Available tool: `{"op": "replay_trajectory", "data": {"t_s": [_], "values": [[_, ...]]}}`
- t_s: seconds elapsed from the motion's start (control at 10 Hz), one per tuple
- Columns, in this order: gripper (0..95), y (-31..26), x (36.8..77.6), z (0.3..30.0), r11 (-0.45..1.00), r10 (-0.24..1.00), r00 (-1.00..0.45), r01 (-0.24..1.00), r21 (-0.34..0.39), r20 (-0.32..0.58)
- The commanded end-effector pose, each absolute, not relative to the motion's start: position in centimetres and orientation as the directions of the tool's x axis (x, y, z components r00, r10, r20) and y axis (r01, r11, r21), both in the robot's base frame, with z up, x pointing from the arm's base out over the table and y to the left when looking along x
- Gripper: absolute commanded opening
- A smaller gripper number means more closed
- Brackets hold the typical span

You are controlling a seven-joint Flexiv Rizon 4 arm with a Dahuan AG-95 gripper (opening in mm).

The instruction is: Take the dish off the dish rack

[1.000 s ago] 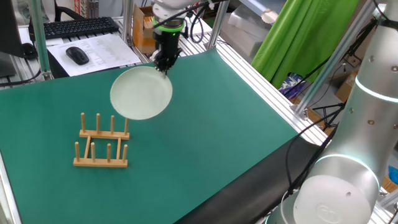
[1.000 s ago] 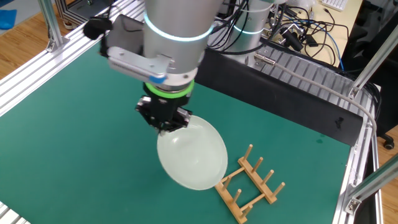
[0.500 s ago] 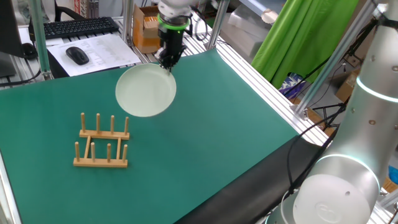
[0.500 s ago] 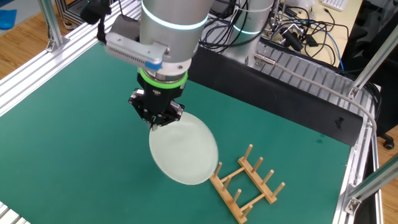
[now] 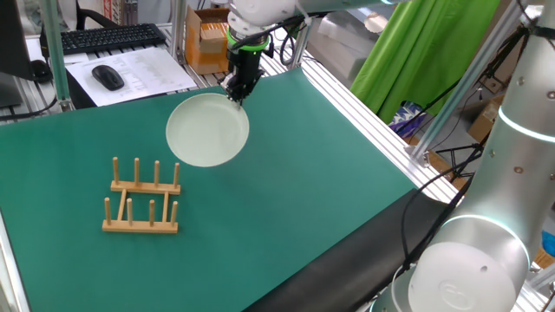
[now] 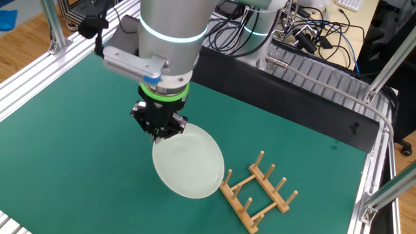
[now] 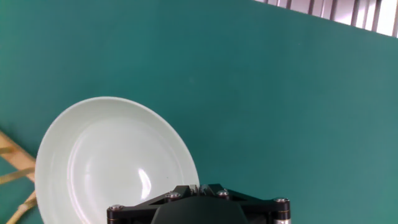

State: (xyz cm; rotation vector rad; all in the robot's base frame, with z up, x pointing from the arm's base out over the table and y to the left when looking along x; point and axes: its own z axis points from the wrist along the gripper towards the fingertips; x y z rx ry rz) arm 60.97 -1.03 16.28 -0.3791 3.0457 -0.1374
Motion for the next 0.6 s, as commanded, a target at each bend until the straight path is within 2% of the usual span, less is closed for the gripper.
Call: {"op": "replay_trajectory", "data": {"t_s": [0.1, 0.3, 0.6], "values": [[0.0, -1.0, 60.6, 14.6, 0.965, -0.249, -0.965, -0.241, -0.103, -0.080], [0.0, -0.8, 60.4, 13.3, 0.965, -0.249, -0.965, -0.241, -0.101, -0.083], [0.0, -0.7, 60.3, 13.2, 0.967, -0.248, -0.965, -0.241, -0.085, -0.081]]}}
